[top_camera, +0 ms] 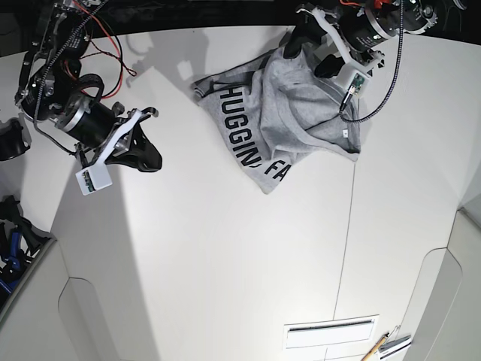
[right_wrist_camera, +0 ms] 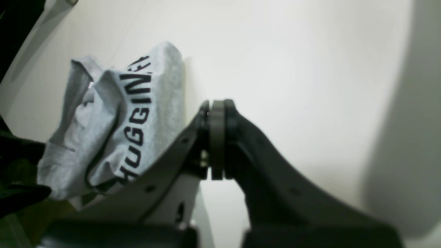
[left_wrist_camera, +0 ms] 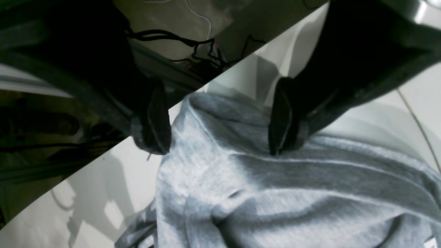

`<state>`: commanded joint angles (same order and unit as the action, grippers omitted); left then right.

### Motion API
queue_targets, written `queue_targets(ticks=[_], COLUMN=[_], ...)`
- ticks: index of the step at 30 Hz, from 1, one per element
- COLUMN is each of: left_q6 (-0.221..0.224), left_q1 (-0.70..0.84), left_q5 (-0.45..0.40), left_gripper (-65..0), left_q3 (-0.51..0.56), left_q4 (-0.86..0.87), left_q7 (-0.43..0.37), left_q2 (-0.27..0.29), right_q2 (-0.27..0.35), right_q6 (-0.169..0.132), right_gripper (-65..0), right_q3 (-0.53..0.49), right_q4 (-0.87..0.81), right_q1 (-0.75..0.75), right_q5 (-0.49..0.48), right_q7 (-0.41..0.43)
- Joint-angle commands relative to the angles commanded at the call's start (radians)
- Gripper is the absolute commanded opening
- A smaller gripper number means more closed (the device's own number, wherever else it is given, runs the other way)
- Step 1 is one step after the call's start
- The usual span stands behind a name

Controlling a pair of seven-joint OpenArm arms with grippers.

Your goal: Fold the T-shirt properly

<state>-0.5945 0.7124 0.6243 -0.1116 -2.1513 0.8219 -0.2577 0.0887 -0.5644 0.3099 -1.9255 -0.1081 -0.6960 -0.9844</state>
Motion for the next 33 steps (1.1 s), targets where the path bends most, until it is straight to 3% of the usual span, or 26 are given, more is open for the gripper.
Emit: queue_targets(ticks=[3, 4, 7, 14, 23, 26, 28, 30, 33], left_q6=[-0.001, -0.005, -0.051, -0.049, -0.049, -0.05, -0.077, -0.104, -0.104], left_q1=[0.0, 0.0, 0.0, 0.009, 0.069, 0.077, 0.085, 0.106, 0.137], left_q5=[0.008, 0.019, 0.07, 0.072, 0.077, 0.131, 0.173, 0.237, 0.321], left_gripper=[-61.9, -65.0, -65.0, -65.0, -65.0, -65.0, -65.0, -65.0, -65.0], left_q3=[0.0, 0.0, 0.0, -0.063, -0.165, -0.232, -0.263, -0.269, -0.269], left_q4=[0.0, -0.001, -0.017, -0.162, -0.164, -0.164, -0.164, -0.164, -0.164], left_q7=[0.017, 0.029, 0.077, 0.119, 0.132, 0.137, 0.156, 0.174, 0.217], left_q2=[0.0, 0.0, 0.0, 0.0, 0.0, 0.0, 0.0, 0.0, 0.023], right_q2=[0.0, 0.0, 0.0, 0.0, 0.0, 0.0, 0.0, 0.0, 0.0], right_q6=[0.0, 0.0, 0.0, 0.0, 0.0, 0.0, 0.0, 0.0, 0.0], right_gripper=[-65.0, -65.0, -65.0, -65.0, -65.0, -65.0, -65.0, -65.0, -65.0], right_q3=[0.0, 0.0, 0.0, 0.0, 0.0, 0.0, 0.0, 0.0, 0.0], right_q4=[0.0, 0.0, 0.0, 0.0, 0.0, 0.0, 0.0, 0.0, 0.0], right_q1=[0.0, 0.0, 0.0, 0.0, 0.0, 0.0, 0.0, 0.0, 0.0], right_q5=[0.0, 0.0, 0.0, 0.013, 0.016, 0.015, 0.016, 0.016, 0.016], right_q7=[0.0, 0.0, 0.0, 0.0, 0.0, 0.0, 0.0, 0.0, 0.0])
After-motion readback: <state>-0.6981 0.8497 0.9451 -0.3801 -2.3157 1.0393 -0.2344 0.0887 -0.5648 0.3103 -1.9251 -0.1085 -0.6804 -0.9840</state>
